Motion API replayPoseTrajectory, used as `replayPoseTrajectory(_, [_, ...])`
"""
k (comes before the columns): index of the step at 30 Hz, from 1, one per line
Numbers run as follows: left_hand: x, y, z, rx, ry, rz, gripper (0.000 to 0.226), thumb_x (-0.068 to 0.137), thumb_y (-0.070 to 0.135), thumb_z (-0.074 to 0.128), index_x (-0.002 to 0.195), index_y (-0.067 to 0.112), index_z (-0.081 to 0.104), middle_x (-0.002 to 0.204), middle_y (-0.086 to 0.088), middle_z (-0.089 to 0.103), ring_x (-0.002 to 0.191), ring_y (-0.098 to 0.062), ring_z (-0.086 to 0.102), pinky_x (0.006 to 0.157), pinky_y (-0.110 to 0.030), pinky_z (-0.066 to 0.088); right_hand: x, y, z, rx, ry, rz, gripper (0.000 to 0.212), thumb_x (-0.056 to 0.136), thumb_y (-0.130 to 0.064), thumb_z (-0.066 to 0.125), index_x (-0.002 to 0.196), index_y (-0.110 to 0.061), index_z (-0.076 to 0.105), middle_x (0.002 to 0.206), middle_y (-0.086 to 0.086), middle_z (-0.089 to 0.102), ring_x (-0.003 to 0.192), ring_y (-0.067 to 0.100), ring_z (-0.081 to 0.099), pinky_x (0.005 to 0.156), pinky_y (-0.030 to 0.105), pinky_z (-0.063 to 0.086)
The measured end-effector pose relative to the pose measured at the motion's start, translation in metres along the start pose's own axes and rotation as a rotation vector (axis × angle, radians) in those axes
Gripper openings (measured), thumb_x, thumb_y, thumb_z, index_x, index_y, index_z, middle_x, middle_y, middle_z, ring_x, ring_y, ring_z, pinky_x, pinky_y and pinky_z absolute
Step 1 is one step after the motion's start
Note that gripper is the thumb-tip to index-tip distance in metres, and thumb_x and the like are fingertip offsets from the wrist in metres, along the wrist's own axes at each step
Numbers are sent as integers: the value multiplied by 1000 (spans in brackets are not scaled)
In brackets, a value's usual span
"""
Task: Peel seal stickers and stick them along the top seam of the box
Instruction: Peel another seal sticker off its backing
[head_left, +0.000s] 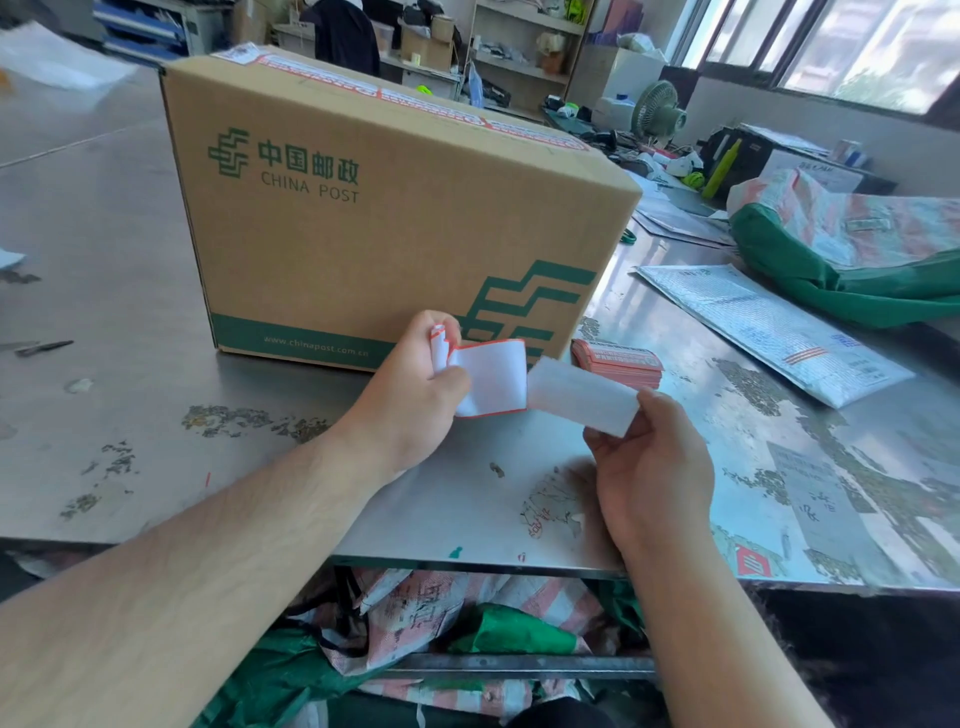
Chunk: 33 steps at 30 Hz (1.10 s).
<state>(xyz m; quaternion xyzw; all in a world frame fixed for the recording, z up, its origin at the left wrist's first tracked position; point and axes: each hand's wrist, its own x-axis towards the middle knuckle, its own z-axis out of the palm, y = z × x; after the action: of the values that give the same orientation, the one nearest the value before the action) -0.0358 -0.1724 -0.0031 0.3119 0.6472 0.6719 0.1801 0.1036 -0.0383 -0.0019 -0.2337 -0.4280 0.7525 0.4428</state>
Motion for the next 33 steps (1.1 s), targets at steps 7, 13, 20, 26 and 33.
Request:
replayPoseTrajectory(7, [-2,2,1,-108,4,-19,34,73,14,41,100,34,43,87,-2,46,61,-10,40,52,-24,31,2,-1,-1,44,69,29,31,98,-11,46,67,-11,51,56,4,50,67,29,63,56,26,45])
replayPoseTrajectory(13, [-6,4,4,-101,-33,54,48,82,31,72,122,22,47,78,8,53,56,3,50,56,-16,45,1,-2,0,27,56,42,28,98,-13,47,71,-11,52,57,3,50,69,28,62,59,28,45])
replayPoseTrajectory(20, [-7,5,3,-62,-67,65,13,101,13,50,107,20,60,81,5,61,65,-2,57,64,-16,50,0,-1,2,12,31,48,34,99,-12,47,66,-15,56,55,0,51,60,21,54,62,31,44])
replayPoseTrajectory(26, [-7,8,2,-66,-77,86,13,103,16,47,108,22,58,74,2,71,49,-12,52,51,-21,44,0,2,0,-81,-17,26,26,100,-10,47,80,-14,63,57,-1,57,57,15,55,64,31,43])
replayPoseTrajectory(33, [-6,12,5,-113,-73,7,40,85,54,59,103,19,66,87,0,69,46,4,50,50,-11,35,-6,4,-6,-199,-264,-63,39,69,-44,84,91,-12,79,95,20,68,95,32,54,85,46,42])
